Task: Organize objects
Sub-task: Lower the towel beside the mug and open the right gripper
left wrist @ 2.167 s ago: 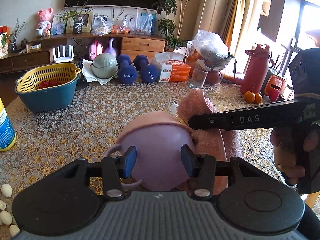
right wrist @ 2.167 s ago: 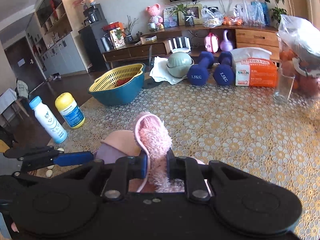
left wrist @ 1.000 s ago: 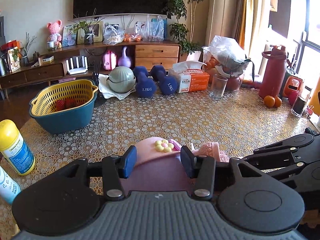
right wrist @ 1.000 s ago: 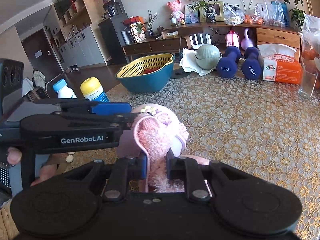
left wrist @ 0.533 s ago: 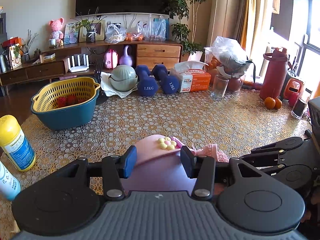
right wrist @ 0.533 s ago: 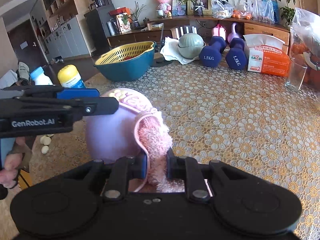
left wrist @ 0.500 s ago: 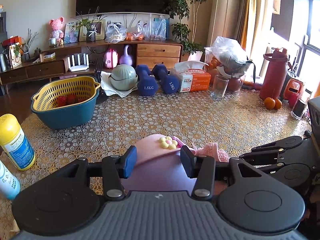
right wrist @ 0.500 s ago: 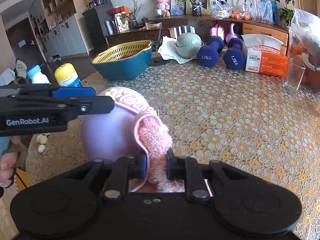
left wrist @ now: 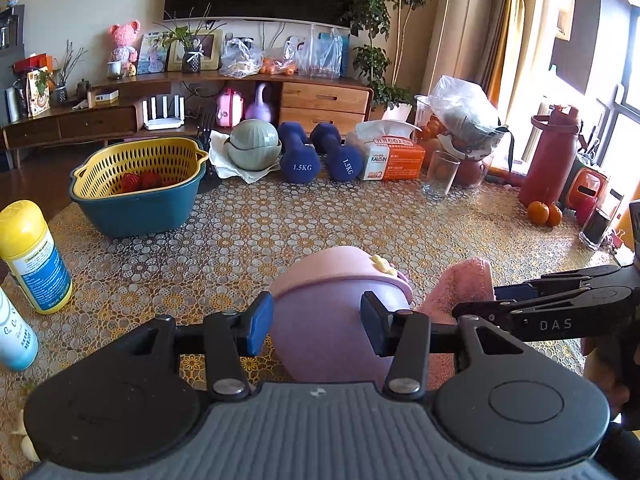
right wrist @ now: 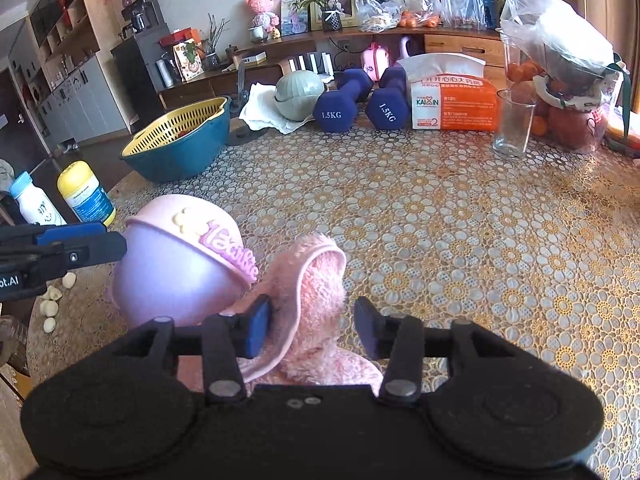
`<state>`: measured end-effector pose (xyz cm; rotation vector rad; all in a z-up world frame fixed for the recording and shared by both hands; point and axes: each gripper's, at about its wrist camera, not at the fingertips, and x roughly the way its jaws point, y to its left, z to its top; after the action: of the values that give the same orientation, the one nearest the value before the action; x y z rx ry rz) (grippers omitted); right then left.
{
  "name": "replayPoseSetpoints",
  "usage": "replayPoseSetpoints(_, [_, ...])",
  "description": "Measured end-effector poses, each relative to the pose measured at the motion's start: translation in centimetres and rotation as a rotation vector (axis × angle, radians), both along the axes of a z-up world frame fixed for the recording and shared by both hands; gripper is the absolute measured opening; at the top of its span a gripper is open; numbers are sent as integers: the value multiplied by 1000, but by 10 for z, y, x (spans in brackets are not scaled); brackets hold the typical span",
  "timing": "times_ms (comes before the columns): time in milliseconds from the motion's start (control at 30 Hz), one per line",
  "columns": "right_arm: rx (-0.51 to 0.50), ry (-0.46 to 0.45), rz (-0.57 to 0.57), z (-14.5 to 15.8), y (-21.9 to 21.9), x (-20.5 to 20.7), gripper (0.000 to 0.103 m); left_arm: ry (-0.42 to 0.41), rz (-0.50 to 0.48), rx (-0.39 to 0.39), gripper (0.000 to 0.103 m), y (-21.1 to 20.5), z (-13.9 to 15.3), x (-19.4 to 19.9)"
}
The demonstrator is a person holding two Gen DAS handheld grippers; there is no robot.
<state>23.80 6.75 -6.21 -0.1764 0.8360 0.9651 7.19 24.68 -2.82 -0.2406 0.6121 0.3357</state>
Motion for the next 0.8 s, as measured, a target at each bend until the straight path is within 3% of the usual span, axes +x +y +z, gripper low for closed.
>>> replayPoseSetpoints(267, [54, 25, 3, 9, -24, -6, 63, 15, 12, 4, 48, -10, -2, -11])
replayPoseSetpoints(467, [106, 10, 27, 20, -41, -23, 71, 17, 31, -1, 60, -20, -4, -24])
replayPoseSetpoints(700, [160, -27, 56, 33, -56, -48, 79, -18, 30, -21, 82, -38, 3, -43])
replayPoseSetpoints(800, [173, -53, 66, 38, -62, -59, 81, -27, 30, -13, 85, -47, 5, -50])
